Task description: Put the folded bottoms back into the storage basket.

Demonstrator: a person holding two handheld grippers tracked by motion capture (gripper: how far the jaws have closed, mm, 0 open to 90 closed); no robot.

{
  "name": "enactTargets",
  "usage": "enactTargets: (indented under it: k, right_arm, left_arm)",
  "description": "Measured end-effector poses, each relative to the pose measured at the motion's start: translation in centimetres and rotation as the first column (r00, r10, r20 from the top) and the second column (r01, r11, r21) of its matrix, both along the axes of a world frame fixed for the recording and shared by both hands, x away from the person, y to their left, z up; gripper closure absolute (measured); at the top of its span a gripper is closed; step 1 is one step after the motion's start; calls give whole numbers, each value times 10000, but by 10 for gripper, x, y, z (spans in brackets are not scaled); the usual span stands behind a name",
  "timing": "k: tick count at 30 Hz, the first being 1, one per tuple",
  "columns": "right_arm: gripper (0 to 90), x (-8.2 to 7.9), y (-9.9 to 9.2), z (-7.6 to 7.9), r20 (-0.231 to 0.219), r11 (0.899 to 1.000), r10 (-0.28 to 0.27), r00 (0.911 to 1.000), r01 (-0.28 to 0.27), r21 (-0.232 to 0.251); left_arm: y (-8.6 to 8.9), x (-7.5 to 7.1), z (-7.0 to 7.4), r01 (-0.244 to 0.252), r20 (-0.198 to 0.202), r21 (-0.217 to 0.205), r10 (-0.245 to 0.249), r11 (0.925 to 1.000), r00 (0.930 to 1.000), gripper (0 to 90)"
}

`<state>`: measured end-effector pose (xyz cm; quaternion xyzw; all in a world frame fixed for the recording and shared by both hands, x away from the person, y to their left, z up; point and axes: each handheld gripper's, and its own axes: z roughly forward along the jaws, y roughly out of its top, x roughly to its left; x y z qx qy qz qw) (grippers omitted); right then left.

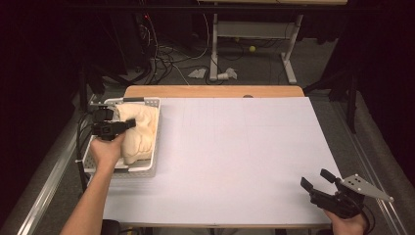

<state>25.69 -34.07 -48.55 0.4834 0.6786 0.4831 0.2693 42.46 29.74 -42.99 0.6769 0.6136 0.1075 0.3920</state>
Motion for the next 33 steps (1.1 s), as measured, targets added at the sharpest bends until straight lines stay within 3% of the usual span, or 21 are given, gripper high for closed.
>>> enactTargets:
  k: [13,21,28,33]
  right_arm:
    - [202,1,1,-1,-47,10000,7,10000,-7,-37]
    - [202,1,1,0,-67,10000,9,10000,-9,5]
    - [202,1,0,0,-73,10000,27,10000,-27,5]
    - [202,1,1,0,-92,10000,54,9999,-55,-17]
  left_arm:
    - [-3,12,-12,-298,-269,632,316,9976,9991,692]
    - [-7,16,-17,-550,-359,1293,601,9901,9975,665]
    - [-8,19,-21,-785,-626,1797,910,9806,9939,551]
    - [-9,20,-22,-777,-732,1756,917,9814,9931,452]
